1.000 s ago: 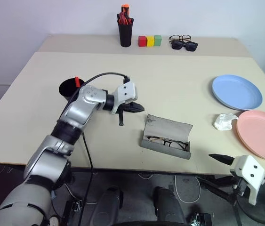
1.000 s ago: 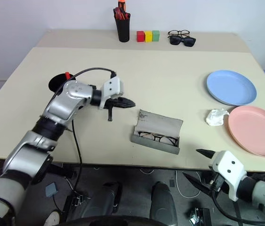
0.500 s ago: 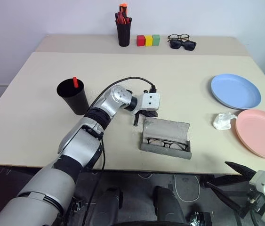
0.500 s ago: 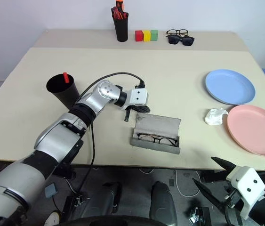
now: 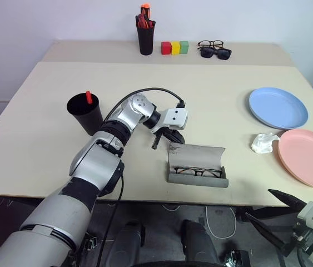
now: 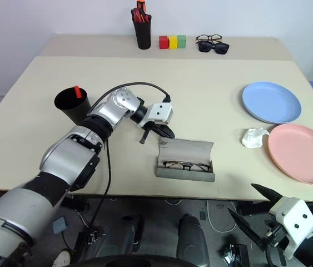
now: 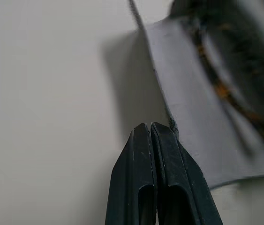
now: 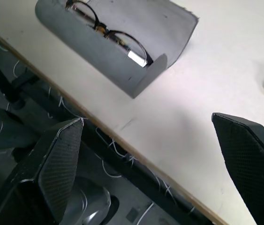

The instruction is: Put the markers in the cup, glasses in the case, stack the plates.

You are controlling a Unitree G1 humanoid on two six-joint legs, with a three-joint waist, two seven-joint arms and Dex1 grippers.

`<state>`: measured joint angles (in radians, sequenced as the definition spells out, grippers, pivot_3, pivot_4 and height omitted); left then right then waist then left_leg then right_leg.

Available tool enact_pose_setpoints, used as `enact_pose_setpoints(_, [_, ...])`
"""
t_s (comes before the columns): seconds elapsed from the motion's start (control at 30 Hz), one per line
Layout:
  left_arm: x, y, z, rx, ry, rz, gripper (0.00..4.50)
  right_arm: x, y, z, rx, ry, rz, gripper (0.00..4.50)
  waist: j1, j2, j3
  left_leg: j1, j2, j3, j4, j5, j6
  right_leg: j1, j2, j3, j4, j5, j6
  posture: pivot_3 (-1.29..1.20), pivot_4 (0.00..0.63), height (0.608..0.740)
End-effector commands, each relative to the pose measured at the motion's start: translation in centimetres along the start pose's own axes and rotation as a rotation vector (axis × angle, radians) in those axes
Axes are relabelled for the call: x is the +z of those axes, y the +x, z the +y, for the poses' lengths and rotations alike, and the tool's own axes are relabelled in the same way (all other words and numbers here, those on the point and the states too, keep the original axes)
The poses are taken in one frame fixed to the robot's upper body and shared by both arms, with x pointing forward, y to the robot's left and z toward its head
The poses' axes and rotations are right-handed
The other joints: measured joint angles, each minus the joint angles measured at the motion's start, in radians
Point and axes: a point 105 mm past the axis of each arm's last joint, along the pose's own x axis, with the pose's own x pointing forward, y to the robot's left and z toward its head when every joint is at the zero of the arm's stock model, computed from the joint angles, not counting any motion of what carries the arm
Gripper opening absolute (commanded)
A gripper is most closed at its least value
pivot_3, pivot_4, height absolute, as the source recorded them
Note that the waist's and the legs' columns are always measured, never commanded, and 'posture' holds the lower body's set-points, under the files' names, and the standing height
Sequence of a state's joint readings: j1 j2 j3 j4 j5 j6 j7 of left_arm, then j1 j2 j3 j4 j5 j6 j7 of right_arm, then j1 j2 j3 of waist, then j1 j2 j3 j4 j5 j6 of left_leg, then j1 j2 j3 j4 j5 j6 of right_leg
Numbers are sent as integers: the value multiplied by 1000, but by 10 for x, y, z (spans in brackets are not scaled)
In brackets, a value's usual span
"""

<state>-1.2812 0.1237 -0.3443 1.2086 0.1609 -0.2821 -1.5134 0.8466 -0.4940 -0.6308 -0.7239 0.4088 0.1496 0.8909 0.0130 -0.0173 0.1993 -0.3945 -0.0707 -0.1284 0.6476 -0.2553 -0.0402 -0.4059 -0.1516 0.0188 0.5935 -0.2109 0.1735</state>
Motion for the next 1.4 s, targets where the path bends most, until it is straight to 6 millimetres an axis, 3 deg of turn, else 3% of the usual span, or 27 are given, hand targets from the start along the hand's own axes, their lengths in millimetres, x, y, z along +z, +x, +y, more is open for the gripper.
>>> enact_pose_setpoints(0.03, [4, -7, -9, -70, 41, -11, 39, 10, 3, 0, 11, -20, -25, 4500, -3, 0, 0, 0, 0, 0, 0, 0, 0, 0, 0, 0, 0, 0, 0, 0, 150, 739])
enact_pose_setpoints(0.43, [-4, 4, -59, -199, 101, -13, 39, 16, 10, -11, -19, 64, -65, 4500, 0, 2, -1, 1, 0, -2, 1, 0, 0, 1, 0, 1, 2, -1, -4, 0, 150, 739])
enact_pose_setpoints(0.63, [30, -15, -27, 88, 112, -206, 39, 15, 8, -48, -224, 98, -86, 4500, 2, 2, -1, 1, 0, -2, 2, 0, 0, 1, 0, 0, 2, -1, -5, 0, 150, 739])
enact_pose_setpoints(0.73, [51, -32, -29, 132, 84, -317, 39, 8, 7, -66, -311, 109, -72, 4500, -1, 2, -1, 1, 0, -2, 1, 0, 0, 1, 0, 0, 2, -1, -5, 0, 150, 739])
enact_pose_setpoints(0.87, [54, -39, -61, 15, 48, -325, 1341, -12, 7, -88, -376, 125, -15, 4500, -8, 6, -3, 2, 0, -2, -1, 0, 0, 1, 0, 1, 2, 1, -7, 0, 150, 739])
enact_pose_setpoints(1.07, [60, -36, -76, 24, 10, -340, 4383, -38, 17, -113, -404, 151, 53, 4500, -1, 6, -3, 3, 0, -1, 3, 0, 0, 3, 1, 1, 3, 1, -9, 0, 150, 739])
enact_pose_setpoints(1.4, [73, -29, -76, 82, 15, -364, 4448, -48, 44, -143, -388, 145, 51, 4500, -8, 8, -4, 4, 0, -1, 1, 0, 0, 2, 1, 1, 3, 2, -9, 0, 150, 739])
